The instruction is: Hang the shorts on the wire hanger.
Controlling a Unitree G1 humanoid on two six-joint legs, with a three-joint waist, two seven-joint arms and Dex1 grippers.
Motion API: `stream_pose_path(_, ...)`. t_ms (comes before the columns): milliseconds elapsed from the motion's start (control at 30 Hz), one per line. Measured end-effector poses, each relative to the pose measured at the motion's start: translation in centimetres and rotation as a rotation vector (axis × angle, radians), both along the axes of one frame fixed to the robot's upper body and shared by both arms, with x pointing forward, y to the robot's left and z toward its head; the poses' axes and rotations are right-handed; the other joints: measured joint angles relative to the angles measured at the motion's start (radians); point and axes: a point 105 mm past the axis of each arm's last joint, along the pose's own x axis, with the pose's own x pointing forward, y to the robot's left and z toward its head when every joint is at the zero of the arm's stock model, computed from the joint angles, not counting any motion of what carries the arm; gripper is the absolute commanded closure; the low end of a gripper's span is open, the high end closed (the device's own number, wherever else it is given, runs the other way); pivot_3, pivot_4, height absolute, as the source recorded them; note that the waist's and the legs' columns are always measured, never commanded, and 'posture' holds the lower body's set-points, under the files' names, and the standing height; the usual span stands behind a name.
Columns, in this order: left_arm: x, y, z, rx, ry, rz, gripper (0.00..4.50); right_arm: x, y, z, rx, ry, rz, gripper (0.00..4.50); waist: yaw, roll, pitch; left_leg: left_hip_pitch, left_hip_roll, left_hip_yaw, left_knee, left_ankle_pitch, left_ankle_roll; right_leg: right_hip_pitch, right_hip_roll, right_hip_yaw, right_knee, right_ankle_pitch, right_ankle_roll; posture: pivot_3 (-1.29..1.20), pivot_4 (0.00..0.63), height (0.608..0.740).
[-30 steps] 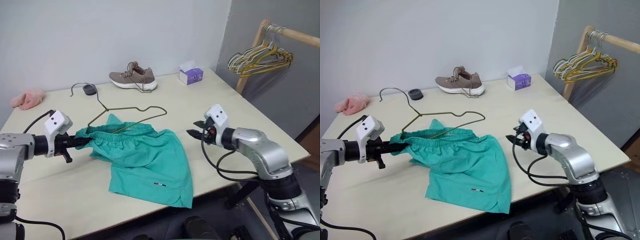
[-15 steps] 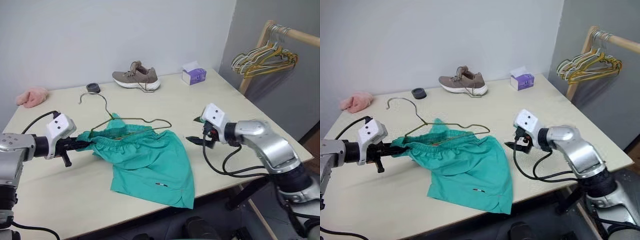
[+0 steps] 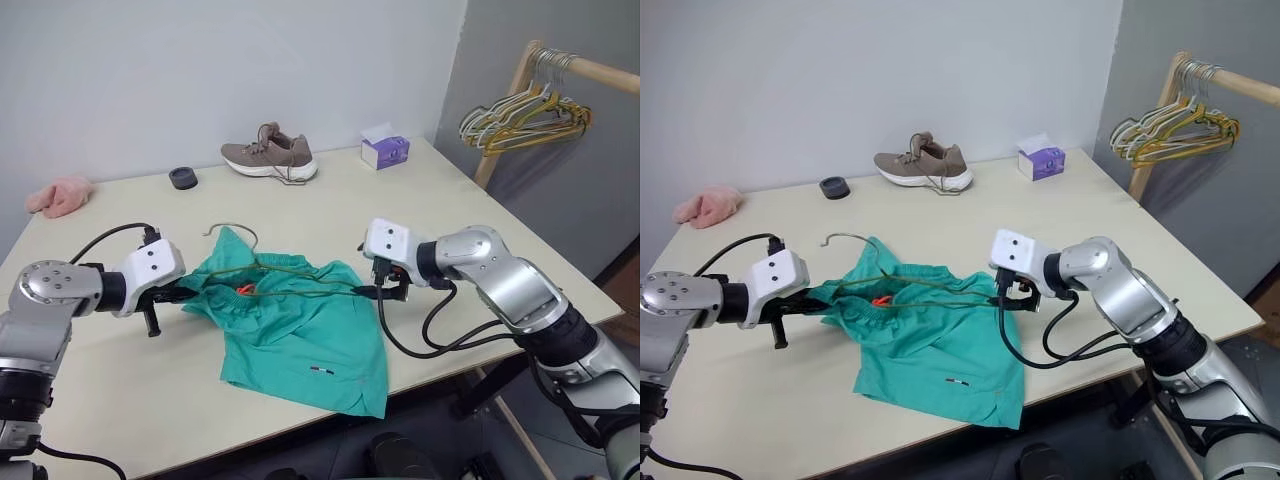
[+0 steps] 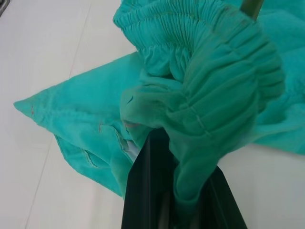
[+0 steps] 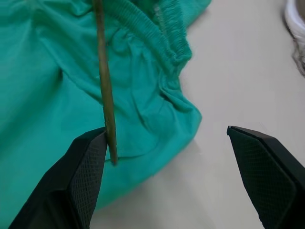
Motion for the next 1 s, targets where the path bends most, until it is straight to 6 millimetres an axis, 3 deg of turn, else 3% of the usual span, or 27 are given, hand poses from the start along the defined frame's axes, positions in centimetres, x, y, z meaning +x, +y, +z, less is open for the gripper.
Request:
stream_pose_path(300,0.5,-0.8,0.4,0.035,-0.057,-0.002,4.5,-0.7,1.4,-2.1,-0.042,0.072,0.058,0.33,0.0,0.0,0.0,0.0,0.0,0.0,0.0,0.0,0.0,0.0,0.0,0.0,0.0,0.001,-0.001,-0.28,0.0,0.74)
stream_pose_path(433,0.5,-1.3,0.5,0.032,-0.068,-0.01,4.5,-0.4,2.0,-3.1,-0.047,0.098,0.045,1.5,0.0,0.0,0.0,0.0,0.0,0.0,0.0,0.0,0.0,0.0,0.0,0.0,0.0,0.001,-0.001,-0.28,0.0,0.74)
stream_pose_path(700,0.7,-1.7,0.7,0.031,-0.085,-0.011,4.5,-0.2,2.9,-3.7,-0.04,0.111,0.046,4.38,-0.001,0.0,0.0,0.0,0.0,0.0,0.0,0.0,0.0,0.0,0.0,0.0,0.0,0.001,-0.002,-0.28,0.0,0.74)
stream_pose_path(900,0.7,-2.0,0.5,-0.095,-0.066,0.045,4.5,0.1,3.1,-3.8,-0.036,0.094,0.025,4.45,-0.001,0.0,0.0,0.0,0.0,-0.001,0.001,0.0,0.0,0.0,0.0,0.0,0.001,0.001,-0.002,-0.28,0.0,0.74)
stream_pose_path(933,0.7,-2.0,0.6,-0.133,-0.06,0.058,4.0,0.1,3.3,-3.8,-0.031,0.095,0.026,4.5,-0.001,-0.001,0.0,0.0,0.0,-0.001,0.0,0.0,0.0,0.0,0.0,0.0,0.001,0.001,-0.002,-0.27,0.0,0.74)
stream_pose_path(1000,0.3,-2.0,0.8,-0.188,-0.048,0.066,3.49,-0.1,3.7,-3.9,-0.016,0.099,0.03,4.5,-0.005,0.0,0.0,0.0,0.0,-0.001,0.0,0.0,0.0,0.0,0.0,0.0,0.001,0.001,-0.002,-0.27,0.0,0.74)
